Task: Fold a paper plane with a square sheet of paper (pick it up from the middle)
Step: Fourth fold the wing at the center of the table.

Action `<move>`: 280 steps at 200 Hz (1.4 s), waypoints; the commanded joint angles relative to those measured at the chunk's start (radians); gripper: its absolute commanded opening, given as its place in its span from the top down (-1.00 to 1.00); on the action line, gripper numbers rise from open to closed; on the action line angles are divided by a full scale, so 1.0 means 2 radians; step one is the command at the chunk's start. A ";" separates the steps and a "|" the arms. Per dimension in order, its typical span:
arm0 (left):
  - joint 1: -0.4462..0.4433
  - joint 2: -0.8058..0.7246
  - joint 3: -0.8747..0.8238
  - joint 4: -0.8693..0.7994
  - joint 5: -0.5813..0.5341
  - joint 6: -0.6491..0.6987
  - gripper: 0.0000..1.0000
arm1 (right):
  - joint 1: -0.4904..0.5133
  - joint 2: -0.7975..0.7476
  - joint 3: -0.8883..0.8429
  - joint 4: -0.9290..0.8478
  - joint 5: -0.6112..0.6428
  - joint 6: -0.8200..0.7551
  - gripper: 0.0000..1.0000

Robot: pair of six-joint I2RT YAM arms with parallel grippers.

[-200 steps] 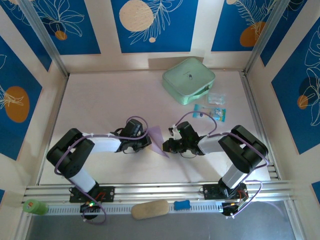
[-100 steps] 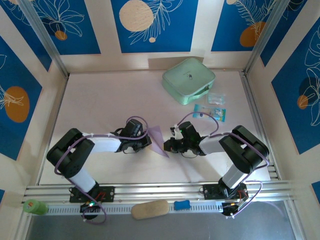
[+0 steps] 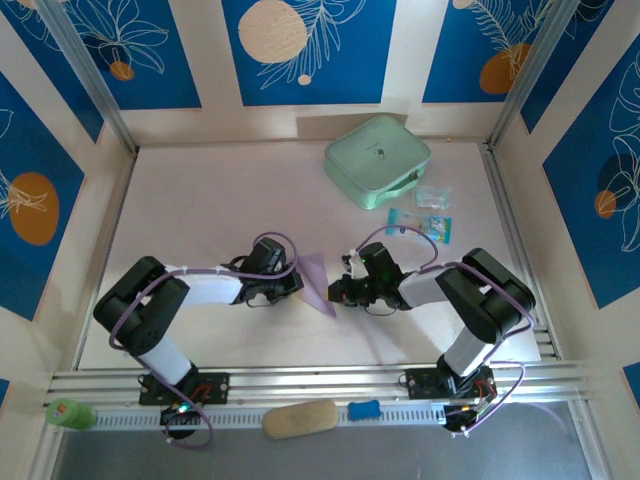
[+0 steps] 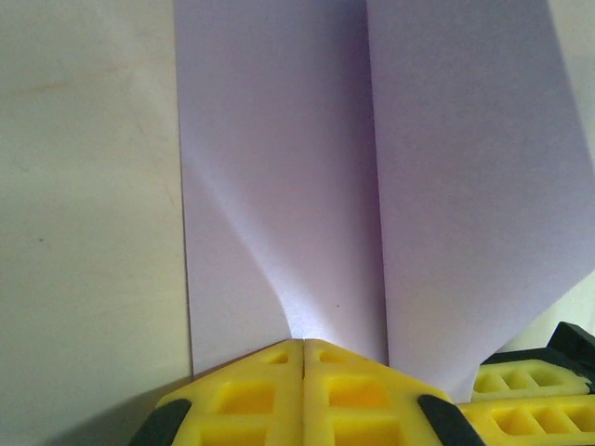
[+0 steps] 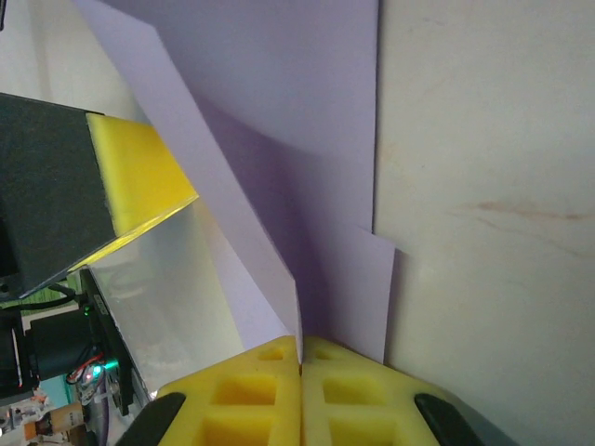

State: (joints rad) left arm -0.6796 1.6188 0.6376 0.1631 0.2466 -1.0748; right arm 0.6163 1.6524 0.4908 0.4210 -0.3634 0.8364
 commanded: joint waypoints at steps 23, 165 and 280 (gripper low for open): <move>-0.004 -0.005 0.016 -0.022 -0.003 0.017 0.89 | -0.006 0.019 -0.008 -0.009 -0.006 0.016 0.88; -0.010 0.038 0.066 0.019 0.039 0.045 0.91 | -0.011 0.015 -0.023 0.008 -0.004 0.027 0.85; -0.011 0.067 0.075 0.037 0.049 0.040 0.91 | -0.006 0.011 -0.016 -0.016 -0.002 0.019 0.81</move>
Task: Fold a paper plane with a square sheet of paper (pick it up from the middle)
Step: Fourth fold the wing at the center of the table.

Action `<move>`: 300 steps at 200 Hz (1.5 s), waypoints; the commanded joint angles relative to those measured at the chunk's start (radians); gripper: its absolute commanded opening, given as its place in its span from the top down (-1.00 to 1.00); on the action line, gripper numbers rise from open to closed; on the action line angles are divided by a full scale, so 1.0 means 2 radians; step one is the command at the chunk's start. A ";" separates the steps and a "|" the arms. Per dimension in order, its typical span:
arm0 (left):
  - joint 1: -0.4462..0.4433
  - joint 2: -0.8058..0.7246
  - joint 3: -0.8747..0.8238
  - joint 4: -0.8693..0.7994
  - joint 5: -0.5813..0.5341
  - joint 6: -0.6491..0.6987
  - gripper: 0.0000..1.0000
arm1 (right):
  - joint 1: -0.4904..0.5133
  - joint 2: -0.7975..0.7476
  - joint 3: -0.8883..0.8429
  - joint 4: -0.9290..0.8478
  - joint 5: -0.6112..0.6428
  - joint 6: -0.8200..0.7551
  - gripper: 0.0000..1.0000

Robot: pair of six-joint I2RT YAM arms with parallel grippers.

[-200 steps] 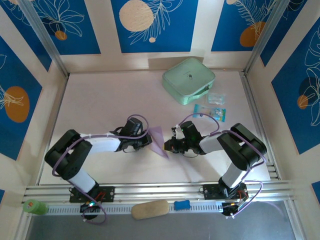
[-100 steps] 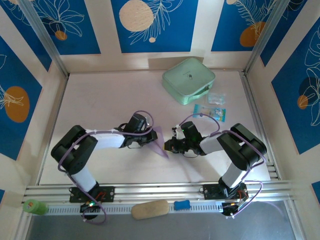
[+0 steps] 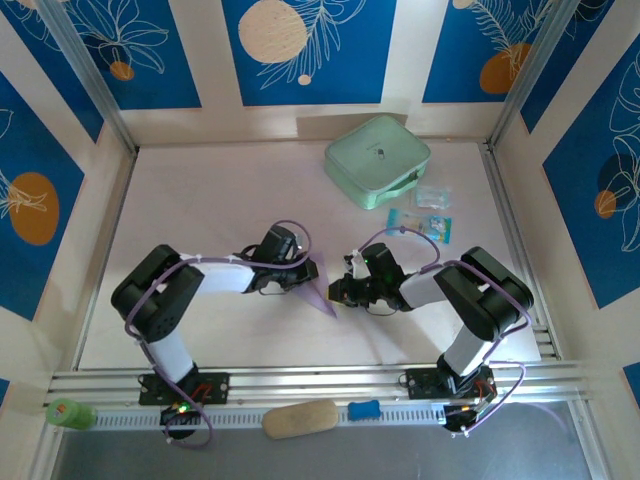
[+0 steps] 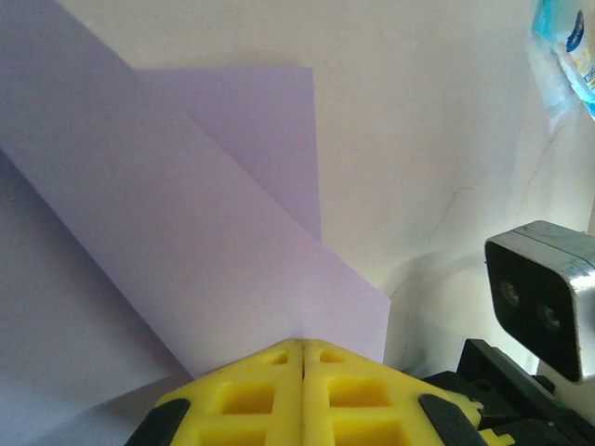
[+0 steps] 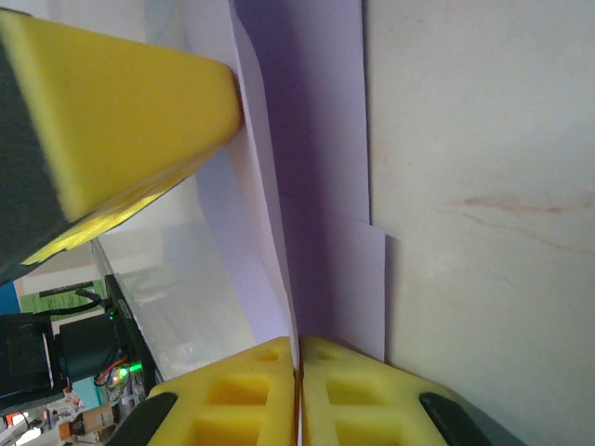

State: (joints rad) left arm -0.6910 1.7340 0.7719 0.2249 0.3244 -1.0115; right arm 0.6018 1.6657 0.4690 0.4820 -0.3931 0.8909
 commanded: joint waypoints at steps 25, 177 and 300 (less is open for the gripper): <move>-0.005 0.010 0.010 0.000 0.006 0.010 0.91 | 0.003 0.007 0.000 -0.056 0.013 -0.011 0.85; -0.005 0.030 0.029 -0.035 -0.005 0.016 0.93 | 0.002 0.017 0.012 -0.080 0.011 -0.014 0.93; -0.006 0.042 0.033 -0.056 -0.008 0.020 0.96 | -0.001 0.019 0.013 -0.085 0.010 -0.012 0.93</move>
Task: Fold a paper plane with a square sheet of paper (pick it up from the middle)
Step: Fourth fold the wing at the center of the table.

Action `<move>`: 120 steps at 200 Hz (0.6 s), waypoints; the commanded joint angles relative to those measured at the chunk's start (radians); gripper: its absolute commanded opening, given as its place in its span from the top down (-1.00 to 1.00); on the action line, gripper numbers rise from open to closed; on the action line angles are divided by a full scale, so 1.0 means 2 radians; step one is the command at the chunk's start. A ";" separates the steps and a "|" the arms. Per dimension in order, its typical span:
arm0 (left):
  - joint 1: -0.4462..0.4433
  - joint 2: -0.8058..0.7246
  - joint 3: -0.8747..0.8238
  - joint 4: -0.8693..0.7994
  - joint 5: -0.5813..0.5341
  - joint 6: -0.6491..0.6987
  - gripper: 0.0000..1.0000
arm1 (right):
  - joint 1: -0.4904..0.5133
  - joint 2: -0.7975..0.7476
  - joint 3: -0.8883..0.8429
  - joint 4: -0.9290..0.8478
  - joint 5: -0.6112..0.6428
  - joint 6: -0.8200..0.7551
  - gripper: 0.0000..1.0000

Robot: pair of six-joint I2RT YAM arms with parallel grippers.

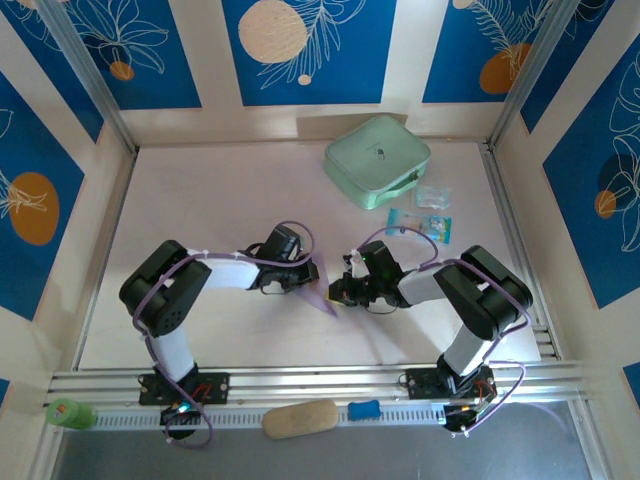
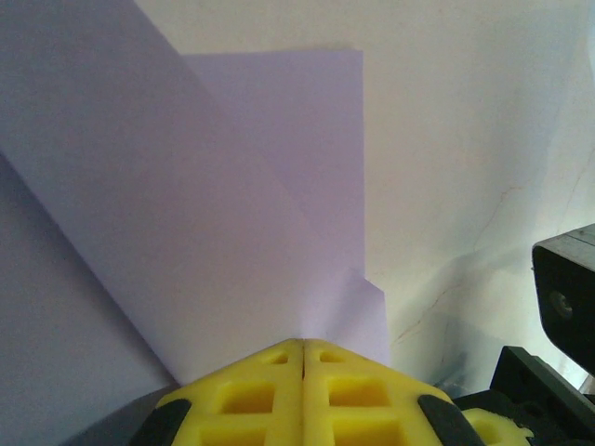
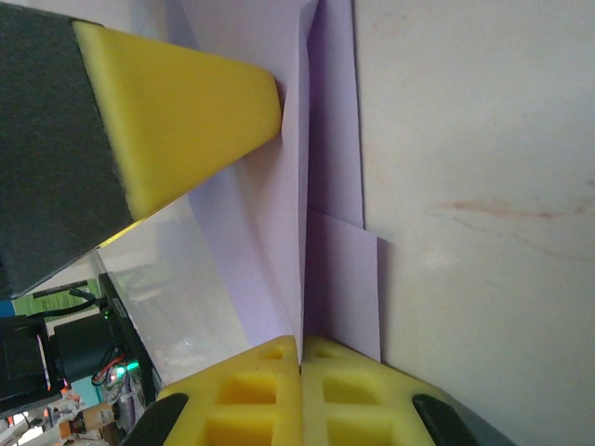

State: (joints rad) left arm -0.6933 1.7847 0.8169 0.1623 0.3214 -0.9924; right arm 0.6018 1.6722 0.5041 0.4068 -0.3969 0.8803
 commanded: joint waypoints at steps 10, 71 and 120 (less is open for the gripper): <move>-0.005 0.019 0.012 -0.025 -0.005 0.011 0.97 | -0.001 0.016 -0.004 -0.047 0.012 -0.006 0.93; -0.005 0.029 0.014 -0.045 -0.001 0.015 0.97 | -0.001 0.015 -0.003 -0.048 0.009 -0.006 0.91; -0.005 0.029 0.016 -0.052 -0.002 0.020 0.98 | -0.001 -0.013 -0.006 -0.068 0.001 -0.010 0.83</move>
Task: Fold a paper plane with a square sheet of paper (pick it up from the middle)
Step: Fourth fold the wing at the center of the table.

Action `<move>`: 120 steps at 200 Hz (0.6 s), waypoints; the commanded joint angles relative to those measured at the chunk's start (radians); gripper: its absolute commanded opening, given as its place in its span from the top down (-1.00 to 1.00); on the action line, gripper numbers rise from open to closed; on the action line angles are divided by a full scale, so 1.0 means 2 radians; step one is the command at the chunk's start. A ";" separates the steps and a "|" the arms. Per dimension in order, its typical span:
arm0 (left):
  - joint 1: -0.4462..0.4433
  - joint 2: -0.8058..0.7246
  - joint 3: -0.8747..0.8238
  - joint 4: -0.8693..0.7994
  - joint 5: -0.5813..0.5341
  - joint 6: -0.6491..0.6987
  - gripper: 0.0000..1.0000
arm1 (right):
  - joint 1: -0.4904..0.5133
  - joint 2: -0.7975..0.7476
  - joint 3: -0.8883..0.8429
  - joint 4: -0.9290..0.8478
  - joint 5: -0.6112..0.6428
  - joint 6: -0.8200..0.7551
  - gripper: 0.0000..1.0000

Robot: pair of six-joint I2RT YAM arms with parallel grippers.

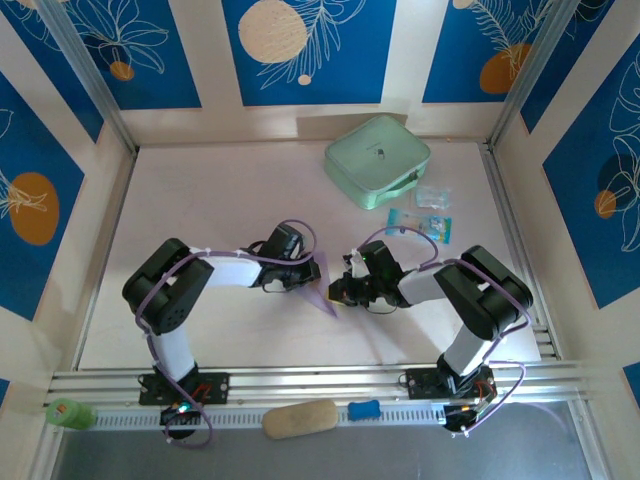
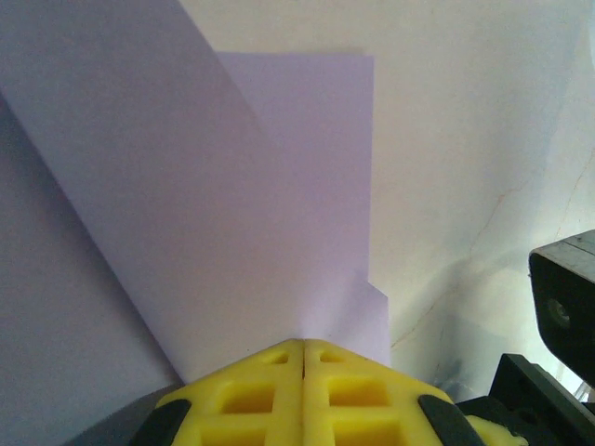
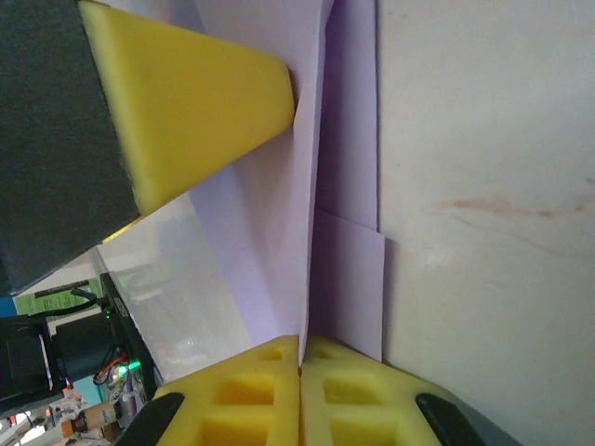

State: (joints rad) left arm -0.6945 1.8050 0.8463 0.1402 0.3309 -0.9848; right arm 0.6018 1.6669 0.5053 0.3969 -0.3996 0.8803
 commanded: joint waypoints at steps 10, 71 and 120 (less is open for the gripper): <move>-0.004 0.019 0.002 -0.041 -0.006 0.016 0.98 | -0.001 -0.017 -0.009 -0.069 0.000 -0.012 0.82; -0.004 0.019 0.000 -0.038 -0.007 0.015 0.98 | 0.002 -0.041 -0.027 -0.085 -0.007 -0.019 0.76; -0.004 0.017 0.000 -0.038 -0.006 0.014 0.98 | 0.007 -0.042 -0.021 -0.100 -0.003 -0.029 0.65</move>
State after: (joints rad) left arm -0.6952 1.8061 0.8482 0.1379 0.3336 -0.9848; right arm 0.6037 1.5913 0.4751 0.3008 -0.4026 0.8520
